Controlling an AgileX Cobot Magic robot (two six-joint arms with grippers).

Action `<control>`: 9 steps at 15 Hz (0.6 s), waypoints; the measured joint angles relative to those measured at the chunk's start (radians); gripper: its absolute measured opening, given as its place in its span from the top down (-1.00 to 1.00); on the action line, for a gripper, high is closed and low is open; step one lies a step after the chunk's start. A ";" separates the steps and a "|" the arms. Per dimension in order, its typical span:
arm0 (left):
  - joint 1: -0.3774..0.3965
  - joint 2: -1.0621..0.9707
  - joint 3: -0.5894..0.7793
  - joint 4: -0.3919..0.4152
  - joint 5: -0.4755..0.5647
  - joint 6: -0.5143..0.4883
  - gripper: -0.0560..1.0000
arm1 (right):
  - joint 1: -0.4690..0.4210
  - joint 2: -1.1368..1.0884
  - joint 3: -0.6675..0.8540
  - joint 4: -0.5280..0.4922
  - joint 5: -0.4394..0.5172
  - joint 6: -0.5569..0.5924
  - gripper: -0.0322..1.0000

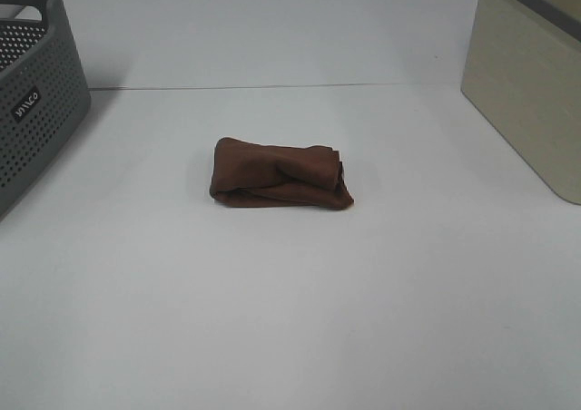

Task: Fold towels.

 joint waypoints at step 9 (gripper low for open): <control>0.000 0.000 0.000 0.000 0.000 0.000 -0.42 | 0.000 0.000 0.000 0.004 0.000 0.000 -0.81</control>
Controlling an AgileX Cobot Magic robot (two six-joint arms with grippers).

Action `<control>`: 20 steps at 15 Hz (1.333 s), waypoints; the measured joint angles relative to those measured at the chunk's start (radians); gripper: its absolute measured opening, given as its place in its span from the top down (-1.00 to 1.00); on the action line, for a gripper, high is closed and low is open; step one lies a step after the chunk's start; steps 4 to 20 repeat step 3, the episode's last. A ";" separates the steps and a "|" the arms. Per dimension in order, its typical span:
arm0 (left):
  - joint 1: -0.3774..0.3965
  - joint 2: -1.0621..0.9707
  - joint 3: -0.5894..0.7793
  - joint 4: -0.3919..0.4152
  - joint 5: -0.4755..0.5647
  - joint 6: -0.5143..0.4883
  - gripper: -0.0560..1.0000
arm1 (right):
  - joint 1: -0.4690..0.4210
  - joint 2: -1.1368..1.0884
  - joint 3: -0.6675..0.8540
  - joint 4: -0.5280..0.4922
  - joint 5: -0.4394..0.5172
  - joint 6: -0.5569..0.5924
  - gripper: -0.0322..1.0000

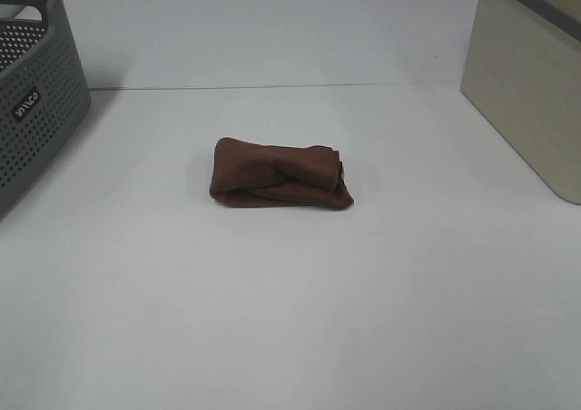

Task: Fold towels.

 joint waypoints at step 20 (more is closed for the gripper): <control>0.000 0.000 0.000 0.000 0.000 0.000 -0.42 | 0.000 0.000 0.000 0.000 0.000 0.000 -0.81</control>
